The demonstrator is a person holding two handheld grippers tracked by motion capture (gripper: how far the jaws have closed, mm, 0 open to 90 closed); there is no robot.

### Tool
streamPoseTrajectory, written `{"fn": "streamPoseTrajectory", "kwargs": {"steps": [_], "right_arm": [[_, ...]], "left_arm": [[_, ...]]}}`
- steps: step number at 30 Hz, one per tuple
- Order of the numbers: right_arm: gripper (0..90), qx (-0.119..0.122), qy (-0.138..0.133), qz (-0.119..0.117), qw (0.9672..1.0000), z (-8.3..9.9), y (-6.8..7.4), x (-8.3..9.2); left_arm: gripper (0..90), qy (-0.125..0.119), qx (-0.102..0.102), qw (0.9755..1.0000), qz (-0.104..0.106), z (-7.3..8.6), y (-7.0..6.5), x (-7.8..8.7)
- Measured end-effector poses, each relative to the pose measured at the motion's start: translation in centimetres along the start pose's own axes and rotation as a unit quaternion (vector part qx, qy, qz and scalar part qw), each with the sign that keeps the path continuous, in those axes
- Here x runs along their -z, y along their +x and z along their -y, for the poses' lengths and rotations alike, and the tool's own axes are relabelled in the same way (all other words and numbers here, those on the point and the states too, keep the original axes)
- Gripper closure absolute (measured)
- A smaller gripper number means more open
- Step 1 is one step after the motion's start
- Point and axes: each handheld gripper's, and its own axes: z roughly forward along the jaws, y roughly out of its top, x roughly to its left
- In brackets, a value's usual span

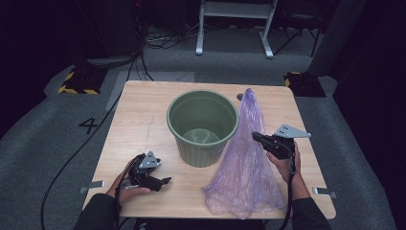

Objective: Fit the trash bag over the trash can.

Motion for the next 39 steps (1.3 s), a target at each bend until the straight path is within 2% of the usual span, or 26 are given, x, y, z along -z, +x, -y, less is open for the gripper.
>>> {"fn": "streamPoseTrajectory", "kwargs": {"steps": [8, 11, 15, 17, 18, 19, 20, 23, 28, 30, 32, 34, 35, 39], "right_arm": [[90.0, 0.022, -0.023, 0.003, 0.9995, -0.9, 0.7, 1.4], [90.0, 0.037, -0.041, 0.001, 0.9985, -1.6, 1.2, 2.0], [90.0, 0.049, -0.045, -0.002, 0.9978, -2.0, 1.8, 2.1], [90.0, 0.062, -0.048, -0.004, 0.9969, -2.3, 2.2, 2.1], [90.0, 0.062, -0.048, -0.004, 0.9969, -2.3, 2.2, 2.1], [90.0, 0.067, -0.05, -0.003, 0.9965, -2.4, 2.3, 2.2], [90.0, 0.073, -0.057, -0.006, 0.9957, -2.7, 2.6, 2.3], [90.0, 0.082, -0.064, -0.005, 0.9945, -3.1, 2.8, 2.7], [90.0, 0.095, -0.071, -0.003, 0.9929, -3.8, 3.3, 3.2], [90.0, 0.101, -0.077, -0.004, 0.9919, -4.3, 3.5, 3.5], [90.0, 0.104, -0.081, -0.006, 0.9912, -4.6, 3.7, 3.6], [90.0, 0.107, -0.082, -0.009, 0.9908, -4.7, 3.8, 3.6], [90.0, 0.121, -0.082, -0.008, 0.9893, -4.9, 4.1, 3.5], [90.0, 0.13, -0.084, -0.014, 0.9879, -5.2, 4.4, 3.4]], "left_arm": [[15.6, 0.0, 0.001, 1.0, -0.003, 0.0, -0.1, 0.0], [15.3, 0.007, 0.01, 0.9998, -0.013, -0.2, -0.3, 0.0], [18.1, 0.007, 0.013, 0.9999, -0.004, -0.8, -0.8, 0.0], [18.4, -0.007, -0.002, 1.0, 0.005, -1.9, -2.2, 0.2], [18.2, -0.007, -0.002, 1.0, 0.005, -1.9, -2.2, 0.2], [18.2, -0.012, -0.009, 0.9998, 0.014, -2.4, -2.8, 0.3], [17.0, -0.029, -0.021, 0.9987, 0.036, -3.4, -4.0, 0.5], [16.8, -0.041, -0.03, 0.9975, 0.048, -4.6, -5.1, 0.6], [17.1, -0.078, -0.034, 0.9926, 0.086, -7.9, -7.3, 0.4], [17.9, -0.087, -0.036, 0.9919, 0.086, -8.9, -7.9, 0.0], [19.1, -0.084, -0.049, 0.9931, 0.066, -9.9, -8.8, -0.6], [18.1, -0.082, -0.061, 0.9928, 0.063, -10.7, -9.5, -1.2], [17.4, -0.085, -0.063, 0.9922, 0.066, -11.0, -9.9, -1.5], [17.1, -0.088, -0.069, 0.9907, 0.079, -12.1, -10.5, -2.1]]}}
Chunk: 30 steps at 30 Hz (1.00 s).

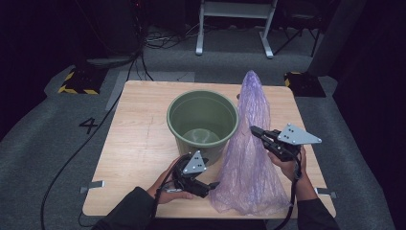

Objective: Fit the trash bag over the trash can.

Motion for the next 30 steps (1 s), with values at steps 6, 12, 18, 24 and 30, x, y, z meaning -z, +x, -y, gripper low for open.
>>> {"fn": "streamPoseTrajectory", "kwargs": {"steps": [6, 12, 18, 24, 30], "right_arm": [[90.0, 0.018, -0.005, -0.011, 0.9998, -0.9, 0.6, -0.3], [90.0, 0.054, -0.003, -0.022, 0.9983, -1.8, 2.0, -0.8], [90.0, 0.079, -0.016, -0.052, 0.9954, -2.6, 3.8, -0.2], [90.0, 0.111, -0.03, -0.089, 0.9894, -4.4, 6.0, 0.1], [90.0, 0.134, -0.03, -0.113, 0.9841, -5.3, 7.6, 0.1]], "left_arm": [[16.8, 0.008, -0.009, 0.9999, 0.011, -1.9, -0.5, -1.5], [17.5, -0.004, -0.024, 0.9996, 0.018, -3.6, -2.1, -2.6], [21.6, -0.024, -0.02, 0.9995, 0.006, -3.8, -3.0, -3.5], [59.5, -0.025, -0.055, 0.9977, -0.032, -4.0, -3.0, -3.2], [89.6, -0.042, -0.065, 0.9955, -0.054, -3.7, -2.6, -1.8]]}}
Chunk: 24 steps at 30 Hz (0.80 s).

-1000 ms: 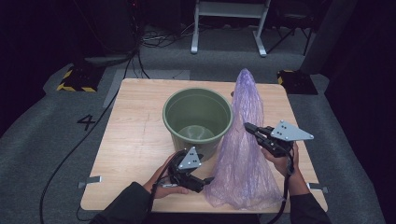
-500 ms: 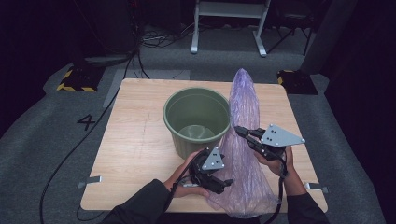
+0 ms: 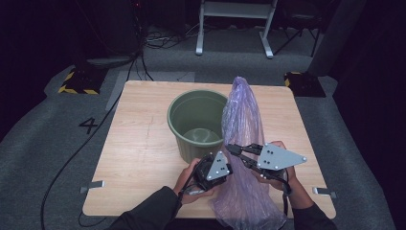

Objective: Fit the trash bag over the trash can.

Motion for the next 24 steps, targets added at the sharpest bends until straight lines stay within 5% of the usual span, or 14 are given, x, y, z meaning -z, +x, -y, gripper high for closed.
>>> {"fn": "streamPoseTrajectory", "kwargs": {"steps": [4, 8, 9, 10, 11, 12, 13, 16, 20, 22, 24], "right_arm": [[90.0, 0.005, 0.005, -0.005, 1.0, -0.5, 0.2, -0.3], [90.0, 0.008, 0.008, -0.009, 0.9999, -0.6, 0.0, -0.5], [90.0, 0.012, 0.012, -0.006, 0.9998, -0.6, 0.0, -0.7], [90.0, 0.014, 0.023, 0.0, 0.9996, -0.4, -0.1, -0.9], [90.0, 0.014, 0.023, 0.0, 0.9996, -0.4, -0.1, -0.9], [90.0, 0.012, 0.025, 0.002, 0.9996, -0.3, -0.2, -1.0], [90.0, 0.013, 0.031, 0.011, 0.9994, 0.0, -0.3, -1.3], [90.0, 0.029, 0.048, 0.033, 0.9979, 0.4, -0.4, -1.7], [90.0, 0.036, 0.053, 0.04, 0.9971, 0.8, -0.3, -2.2], [90.0, 0.039, 0.053, 0.039, 0.9971, 0.7, 0.0, -2.3], [90.0, 0.039, 0.047, 0.034, 0.9976, 0.6, 0.2, -2.3]], "left_arm": [[89.9, -0.021, -0.012, 0.9995, -0.019, 0.4, 0.2, 2.2], [89.8, -0.039, -0.009, 0.9992, 0.004, 1.0, 0.5, 3.6], [84.0, -0.058, 0.003, 0.9982, 0.016, 1.2, 0.7, 3.9], [57.3, -0.059, 0.03, 0.997, 0.039, 1.2, 1.1, 4.3], [46.1, -0.059, 0.03, 0.997, 0.039, 1.2, 1.1, 4.3], [46.1, -0.067, 0.043, 0.9953, 0.055, 1.2, 1.3, 4.7], [30.3, -0.074, 0.057, 0.9928, 0.075, 1.1, 1.3, 5.2], [20.0, -0.064, 0.066, 0.9922, 0.083, 0.7, 1.3, 5.3], [17.5, -0.046, 0.112, 0.9882, 0.094, -0.2, 1.0, 4.3], [17.2, -0.043, 0.115, 0.9883, 0.091, -0.3, 0.8, 3.8], [18.6, -0.025, 0.106, 0.9916, 0.069, -0.6, 0.2, 2.5]]}}
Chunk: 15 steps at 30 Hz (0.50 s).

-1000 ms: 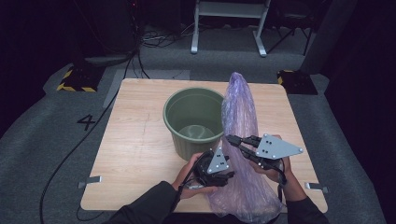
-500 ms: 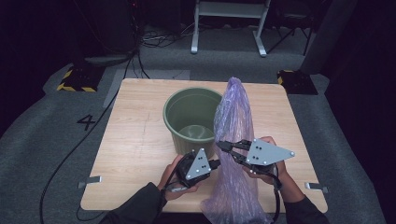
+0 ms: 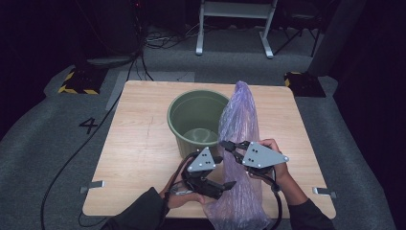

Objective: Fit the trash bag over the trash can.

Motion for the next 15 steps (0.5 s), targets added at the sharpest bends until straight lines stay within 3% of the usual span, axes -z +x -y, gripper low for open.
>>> {"fn": "streamPoseTrajectory", "kwargs": {"steps": [1, 4, 5, 7, 8, 11, 12, 14, 15], "right_arm": [[90.0, 0.0, 0.0, 0.0, 1.0, 0.0, 0.0, 0.0], [90.0, 0.001, -0.011, -0.01, 0.9999, -0.3, 0.3, 0.3], [90.0, 0.001, -0.016, -0.016, 0.9997, -0.5, 0.5, 0.5], [90.0, 0.002, -0.022, -0.023, 0.9995, -0.7, 0.7, 0.7], [90.0, 0.002, -0.027, -0.025, 0.9993, -0.9, 0.8, 0.9], [90.0, 0.002, -0.04, -0.036, 0.9986, -1.3, 1.2, 1.3], [90.0, 0.005, -0.042, -0.04, 0.9983, -1.4, 1.4, 1.4], [90.0, 0.01, -0.045, -0.046, 0.9979, -1.6, 1.7, 1.6], [90.0, 0.01, -0.045, -0.046, 0.9979, -1.6, 1.7, 1.6]], "left_arm": [[19.1, 0.0, 0.0, 1.0, 0.0, 0.0, 0.0, 0.0], [24.8, 0.01, -0.015, 0.9995, -0.027, 0.1, -0.5, -1.0], [33.6, 0.011, -0.02, 0.9984, -0.052, 0.1, -0.6, -1.3], [41.8, 0.008, -0.021, 0.9982, -0.056, 0.1, -0.6, -1.4], [49.3, 0.008, -0.034, 0.9966, -0.075, 0.1, -0.6, -1.4], [68.3, -0.002, -0.053, 0.9933, -0.102, 0.3, -0.6, -1.2], [72.6, -0.002, -0.053, 0.9933, -0.102, 0.3, -0.6, -1.2], [83.9, -0.014, -0.074, 0.9885, -0.131, 0.5, -0.6, -0.7], [87.6, -0.014, -0.074, 0.9885, -0.131, 0.5, -0.6, -0.7]]}}
